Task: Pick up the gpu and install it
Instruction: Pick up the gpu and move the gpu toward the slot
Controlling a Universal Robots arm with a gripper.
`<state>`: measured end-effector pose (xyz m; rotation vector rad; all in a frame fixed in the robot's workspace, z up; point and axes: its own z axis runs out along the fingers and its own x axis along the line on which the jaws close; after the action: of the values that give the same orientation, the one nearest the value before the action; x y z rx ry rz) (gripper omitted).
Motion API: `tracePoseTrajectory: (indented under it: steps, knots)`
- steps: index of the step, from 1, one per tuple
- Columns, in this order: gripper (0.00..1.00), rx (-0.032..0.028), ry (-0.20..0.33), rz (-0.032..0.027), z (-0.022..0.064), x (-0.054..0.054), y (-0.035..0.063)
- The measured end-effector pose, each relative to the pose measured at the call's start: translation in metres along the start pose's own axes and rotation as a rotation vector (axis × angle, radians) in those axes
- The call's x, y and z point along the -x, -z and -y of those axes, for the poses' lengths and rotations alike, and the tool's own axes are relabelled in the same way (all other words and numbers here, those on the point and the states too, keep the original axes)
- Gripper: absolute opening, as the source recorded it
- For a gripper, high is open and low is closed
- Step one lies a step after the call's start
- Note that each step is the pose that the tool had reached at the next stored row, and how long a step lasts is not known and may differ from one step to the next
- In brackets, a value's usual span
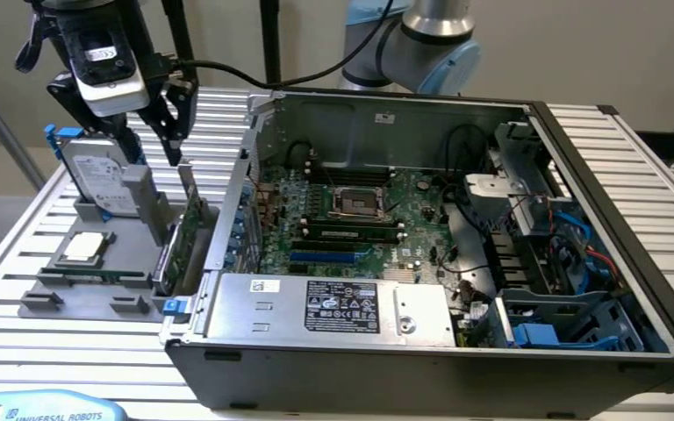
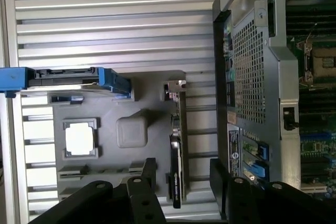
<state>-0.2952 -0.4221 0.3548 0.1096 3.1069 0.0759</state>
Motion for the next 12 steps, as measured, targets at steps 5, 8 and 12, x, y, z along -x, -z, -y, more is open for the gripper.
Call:
tracePoseTrajectory:
  steps: [5,8,12]
  knots:
    - [0.54,0.0,0.0,-0.0001,0.0005,0.0,-0.0091]
    - [0.54,0.0,0.0,0.0,0.0008,0.0,-0.0145]
    - [0.54,0.0,0.0,-0.0002,0.003,-0.001,-0.0217]
